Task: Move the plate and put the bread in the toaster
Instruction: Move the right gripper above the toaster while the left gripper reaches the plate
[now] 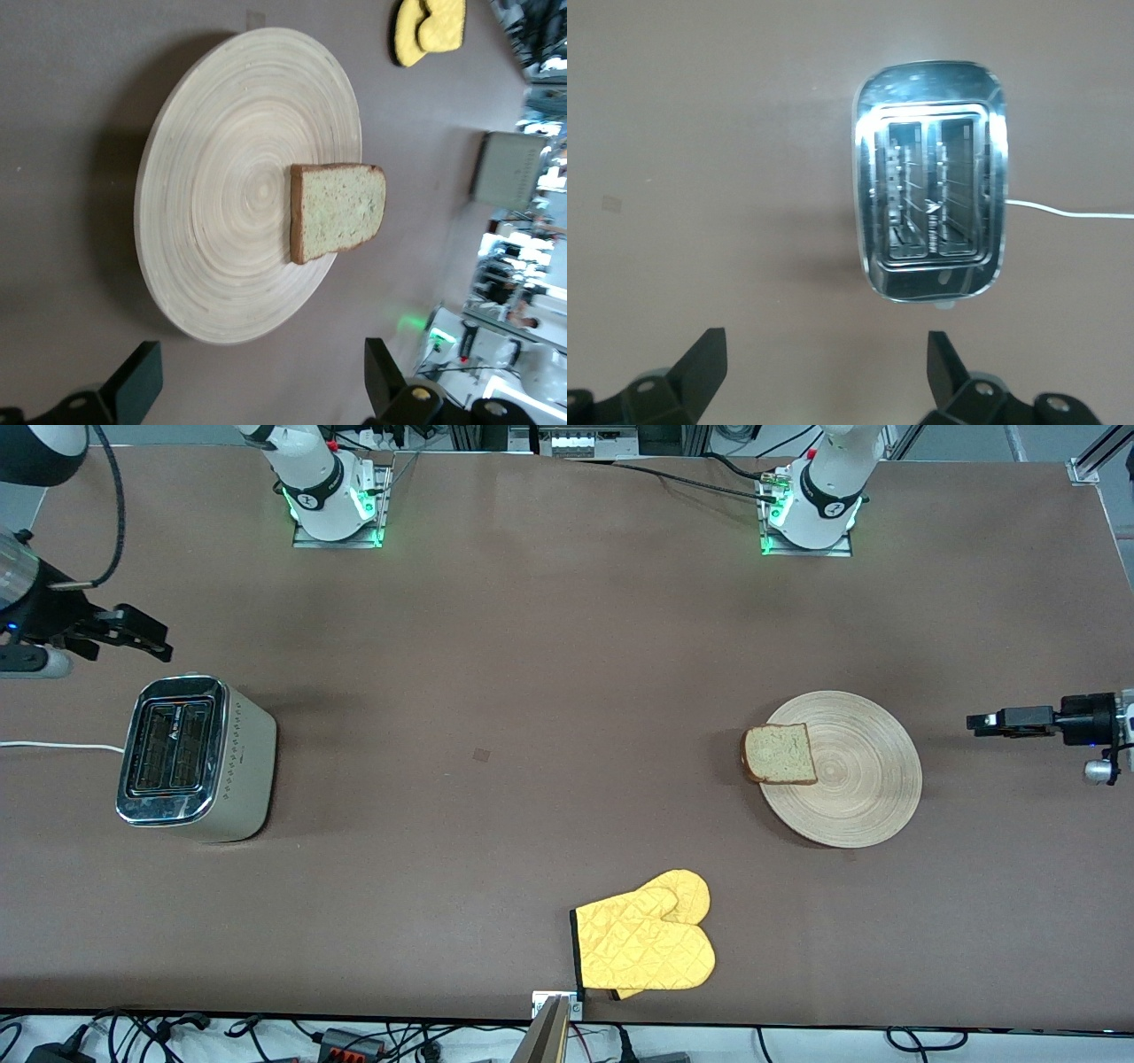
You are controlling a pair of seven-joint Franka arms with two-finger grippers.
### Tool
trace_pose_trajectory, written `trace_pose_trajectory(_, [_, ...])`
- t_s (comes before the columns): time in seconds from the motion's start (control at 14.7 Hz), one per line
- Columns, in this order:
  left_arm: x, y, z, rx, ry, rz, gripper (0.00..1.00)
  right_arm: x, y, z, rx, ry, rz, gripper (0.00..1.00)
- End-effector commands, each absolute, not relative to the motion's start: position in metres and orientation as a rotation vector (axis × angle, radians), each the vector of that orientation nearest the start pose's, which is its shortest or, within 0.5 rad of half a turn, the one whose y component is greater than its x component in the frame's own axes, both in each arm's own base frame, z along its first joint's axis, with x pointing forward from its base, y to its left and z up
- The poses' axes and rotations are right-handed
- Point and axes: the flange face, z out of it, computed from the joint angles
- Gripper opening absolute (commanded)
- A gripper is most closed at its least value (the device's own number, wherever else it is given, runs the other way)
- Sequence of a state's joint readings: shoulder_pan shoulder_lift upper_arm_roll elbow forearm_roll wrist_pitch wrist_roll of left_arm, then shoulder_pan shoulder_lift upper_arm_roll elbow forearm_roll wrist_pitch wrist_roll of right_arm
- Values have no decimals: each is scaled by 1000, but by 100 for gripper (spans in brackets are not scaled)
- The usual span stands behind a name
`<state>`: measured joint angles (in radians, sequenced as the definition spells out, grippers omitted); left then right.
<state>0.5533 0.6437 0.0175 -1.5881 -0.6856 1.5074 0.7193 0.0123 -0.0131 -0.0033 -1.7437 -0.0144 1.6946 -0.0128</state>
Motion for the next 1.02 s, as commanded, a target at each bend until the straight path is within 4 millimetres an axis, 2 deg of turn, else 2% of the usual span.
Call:
trace_pose_trajectory(0.0, [567,271,210,2077,69,-131,100,560,39,551,-3147,-127,82,100])
trace_pose_trajectory(0.14, [564,271,183,2009,111,-106,100,564,49,549,-3142,-150,77,100])
trace_pose_trajectory(0.27, [562,269,167,1984,106,-92,100,572,66,533,-3138,-193,99,100])
trace_pose_trajectory(0.54, [559,271,161,1987,80,-86,100,570,98,532,-3135,-280,72,100])
trace_pose_trajectory(0.75, [556,268,133,1964,18,-53,100,576,102,521,-3133,-285,67,100])
trace_pose_trajectory(0.88, [561,272,131,1972,-18,-28,100,577,98,520,-3133,-272,67,100])
trace_pose_trajectory(0.95, [559,272,127,1974,-20,-22,94,577,98,521,-3133,-275,65,100])
